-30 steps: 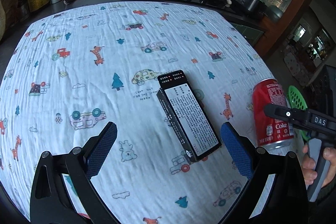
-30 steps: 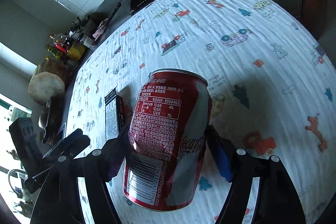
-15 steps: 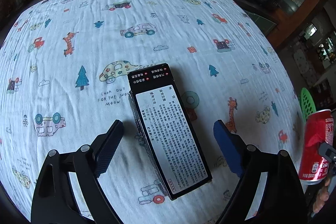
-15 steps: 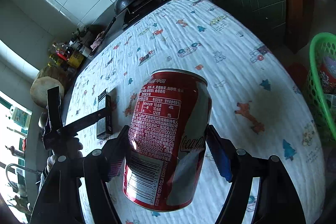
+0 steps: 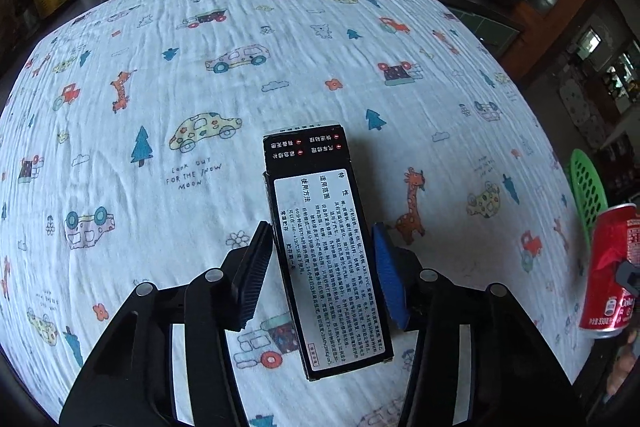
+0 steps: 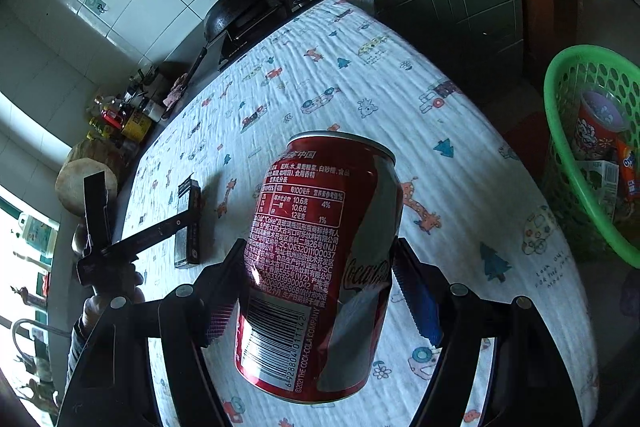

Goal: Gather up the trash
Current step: 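Lift and carry the Coke can and black box over the green wastebasket, then open the right tool to drop the Coke can into the wastebasket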

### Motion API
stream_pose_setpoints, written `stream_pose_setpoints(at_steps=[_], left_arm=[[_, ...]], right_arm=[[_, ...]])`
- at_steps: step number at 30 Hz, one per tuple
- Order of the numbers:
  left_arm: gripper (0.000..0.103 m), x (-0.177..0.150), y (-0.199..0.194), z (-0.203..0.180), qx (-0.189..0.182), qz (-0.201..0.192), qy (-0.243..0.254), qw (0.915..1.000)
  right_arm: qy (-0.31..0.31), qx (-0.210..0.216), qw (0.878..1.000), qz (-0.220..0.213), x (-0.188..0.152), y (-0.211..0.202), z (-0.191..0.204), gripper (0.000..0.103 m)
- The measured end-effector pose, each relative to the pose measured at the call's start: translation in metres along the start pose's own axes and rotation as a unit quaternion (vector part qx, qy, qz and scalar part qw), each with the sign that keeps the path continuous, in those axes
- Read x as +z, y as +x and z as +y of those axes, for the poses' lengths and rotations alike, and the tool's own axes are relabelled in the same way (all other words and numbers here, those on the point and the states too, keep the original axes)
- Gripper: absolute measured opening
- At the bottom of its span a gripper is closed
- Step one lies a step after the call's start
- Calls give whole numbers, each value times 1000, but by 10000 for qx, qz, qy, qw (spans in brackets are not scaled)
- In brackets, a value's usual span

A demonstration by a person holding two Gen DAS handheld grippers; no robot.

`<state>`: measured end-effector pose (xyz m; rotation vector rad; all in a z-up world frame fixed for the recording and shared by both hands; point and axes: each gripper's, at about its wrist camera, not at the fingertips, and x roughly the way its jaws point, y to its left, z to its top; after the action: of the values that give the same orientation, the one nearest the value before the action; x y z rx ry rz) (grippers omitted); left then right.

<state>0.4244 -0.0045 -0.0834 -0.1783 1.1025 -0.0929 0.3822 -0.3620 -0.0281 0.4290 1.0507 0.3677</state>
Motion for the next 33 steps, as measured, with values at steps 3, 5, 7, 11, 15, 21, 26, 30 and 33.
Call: stream_pose_setpoints(at_steps=[3, 5, 7, 11, 15, 21, 26, 30, 33], left_arm=[[49, -3, -11, -16, -126, -81, 210, 9997], [49, -3, -21, -31, -306, -144, 343, 9988], [49, -4, -31, -47, -440, -208, 509, 9975], [49, -4, -44, -84, -690, -282, 840, 9937], [49, -3, -47, -123, -1016, -232, 1074, 9887], [49, 1, -43, -182, -1383, -130, 1372, 9808], [49, 8, -43, -238, -1602, -119, 1688, 9725], [49, 11, -42, -281, -1760, -108, 1928, 9653], [49, 12, -38, -308, -1884, -70, 2052, 9604]], right_arm=[[80, -33, 9999, -83, -1, -9, -10, 70], [139, -62, 9998, -140, -2, -16, -20, 70], [194, -160, 9994, -242, -1, -25, -32, 70], [397, -333, 9976, -463, 3, -46, -63, 70], [520, -860, 9919, -780, 14, -73, -103, 70], [792, -1684, 9760, -1131, 27, -110, -175, 70], [990, -2076, 9655, -1218, 40, -119, -226, 70], [971, -2358, 9596, -1189, 50, -111, -254, 70], [961, -2507, 9568, -1112, 54, -100, -272, 70]])
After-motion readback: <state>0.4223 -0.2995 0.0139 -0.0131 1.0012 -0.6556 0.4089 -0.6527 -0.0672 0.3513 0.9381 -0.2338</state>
